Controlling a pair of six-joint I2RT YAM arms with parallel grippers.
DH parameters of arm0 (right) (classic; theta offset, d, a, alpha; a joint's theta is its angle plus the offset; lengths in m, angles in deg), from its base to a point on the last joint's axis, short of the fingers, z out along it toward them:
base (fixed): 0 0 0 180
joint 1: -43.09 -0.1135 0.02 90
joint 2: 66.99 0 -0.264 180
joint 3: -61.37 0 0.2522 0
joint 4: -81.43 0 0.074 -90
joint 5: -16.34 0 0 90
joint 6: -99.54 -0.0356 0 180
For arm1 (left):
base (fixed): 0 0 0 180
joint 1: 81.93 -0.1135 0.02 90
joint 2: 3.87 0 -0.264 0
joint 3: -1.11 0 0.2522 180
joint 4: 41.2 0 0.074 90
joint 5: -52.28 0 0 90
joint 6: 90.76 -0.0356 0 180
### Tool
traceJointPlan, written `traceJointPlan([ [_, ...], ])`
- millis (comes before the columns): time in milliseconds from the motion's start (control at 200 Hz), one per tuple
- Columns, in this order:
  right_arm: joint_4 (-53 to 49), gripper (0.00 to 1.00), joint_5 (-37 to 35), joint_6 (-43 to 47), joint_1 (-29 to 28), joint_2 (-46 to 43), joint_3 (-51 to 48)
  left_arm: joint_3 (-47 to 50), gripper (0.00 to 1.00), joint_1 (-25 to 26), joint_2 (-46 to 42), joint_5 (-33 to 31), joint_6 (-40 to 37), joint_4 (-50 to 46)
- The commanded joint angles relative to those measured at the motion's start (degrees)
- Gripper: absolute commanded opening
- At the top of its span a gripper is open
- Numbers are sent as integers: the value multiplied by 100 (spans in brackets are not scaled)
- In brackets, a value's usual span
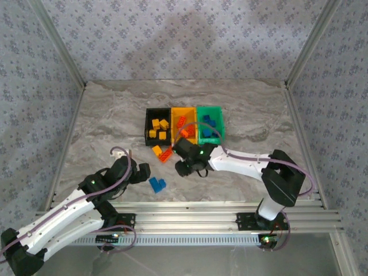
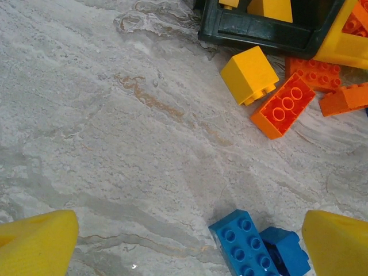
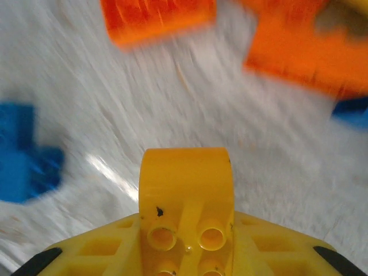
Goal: Sort the legos into containers by color
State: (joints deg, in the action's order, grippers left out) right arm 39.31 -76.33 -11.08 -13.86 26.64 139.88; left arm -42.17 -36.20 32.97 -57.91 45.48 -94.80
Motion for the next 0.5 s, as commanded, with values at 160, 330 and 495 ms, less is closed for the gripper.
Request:
traceJointPlan([
  [160,648,37,270,301,466,917,1911,78,100,-33,7,30,148,63],
  [330,930,38,36,411,624,1855,2982,10,100,-38,16,6,118,37],
  [495,1144,41,-42,307,767,2684,3800,-37,100,-38,5,42,76,-7],
])
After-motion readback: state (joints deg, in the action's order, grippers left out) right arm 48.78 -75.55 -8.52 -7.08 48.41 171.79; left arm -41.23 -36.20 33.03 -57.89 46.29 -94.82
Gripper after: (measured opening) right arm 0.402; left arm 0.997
